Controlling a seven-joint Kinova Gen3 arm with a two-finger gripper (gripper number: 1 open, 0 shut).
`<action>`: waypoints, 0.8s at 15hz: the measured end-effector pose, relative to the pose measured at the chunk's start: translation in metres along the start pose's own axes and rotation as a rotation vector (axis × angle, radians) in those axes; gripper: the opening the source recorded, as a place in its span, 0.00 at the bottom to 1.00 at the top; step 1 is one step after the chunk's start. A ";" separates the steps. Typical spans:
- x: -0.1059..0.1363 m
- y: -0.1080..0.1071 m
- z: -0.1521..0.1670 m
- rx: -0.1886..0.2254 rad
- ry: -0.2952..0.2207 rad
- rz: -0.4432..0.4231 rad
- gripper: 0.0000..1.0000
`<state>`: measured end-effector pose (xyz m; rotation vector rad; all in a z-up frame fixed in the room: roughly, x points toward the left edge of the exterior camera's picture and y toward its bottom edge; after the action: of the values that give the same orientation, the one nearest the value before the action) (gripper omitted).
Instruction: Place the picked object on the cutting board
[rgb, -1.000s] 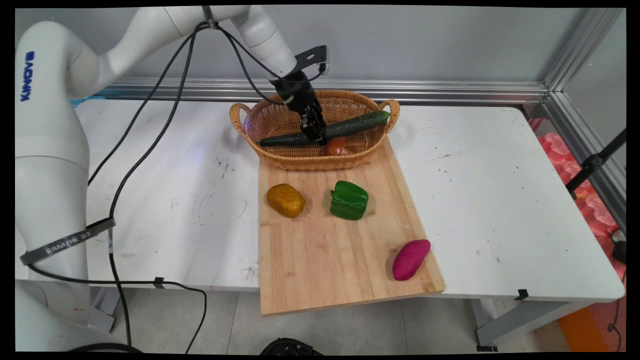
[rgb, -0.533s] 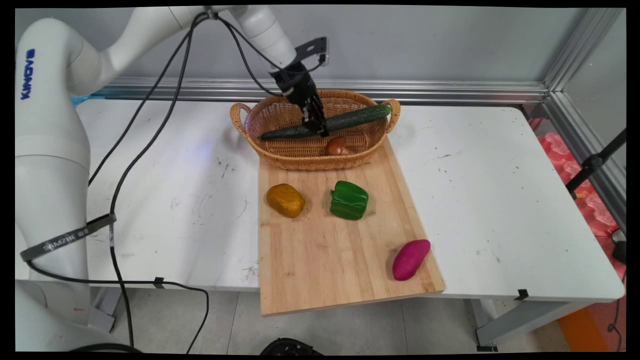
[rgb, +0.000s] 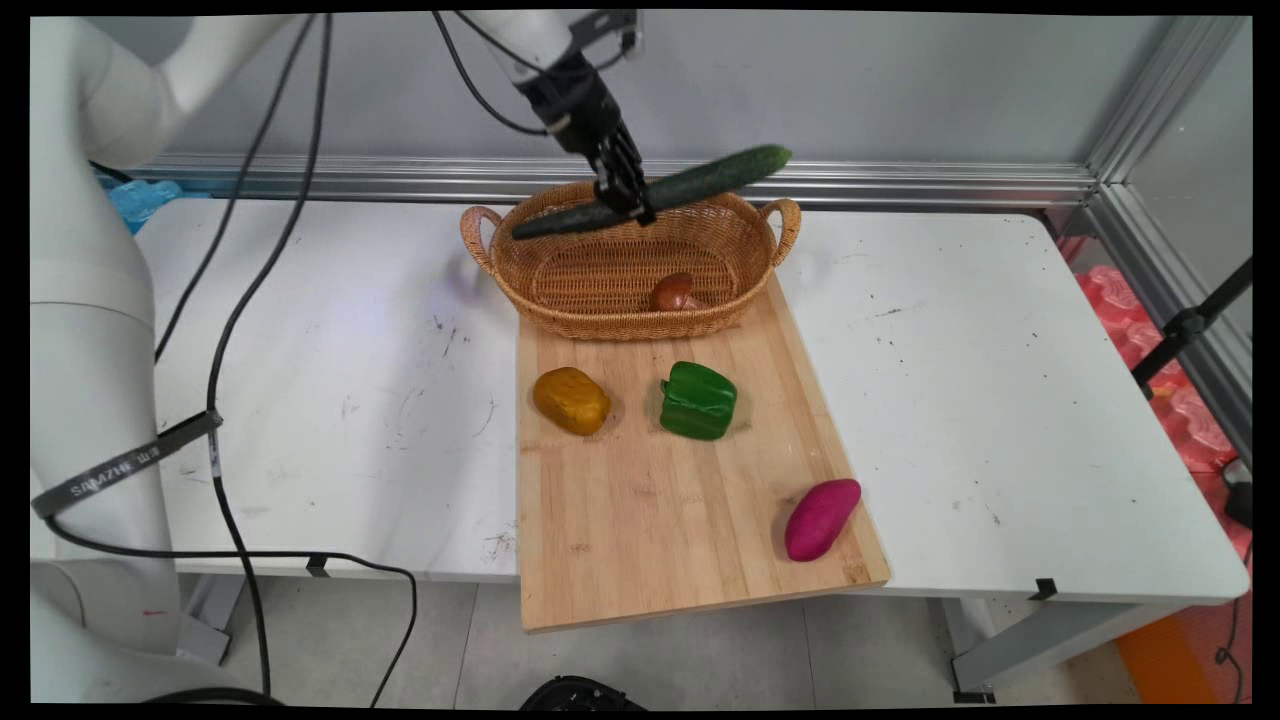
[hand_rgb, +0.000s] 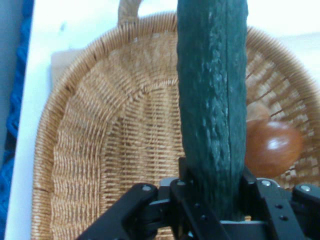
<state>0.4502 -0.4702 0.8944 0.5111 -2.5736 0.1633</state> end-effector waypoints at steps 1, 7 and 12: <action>0.003 0.003 -0.007 0.004 0.007 0.001 0.00; 0.043 0.049 -0.062 0.026 0.092 -0.024 0.00; 0.067 0.100 -0.081 0.023 0.106 -0.075 0.00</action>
<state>0.3951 -0.3826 0.9961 0.5904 -2.4478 0.1886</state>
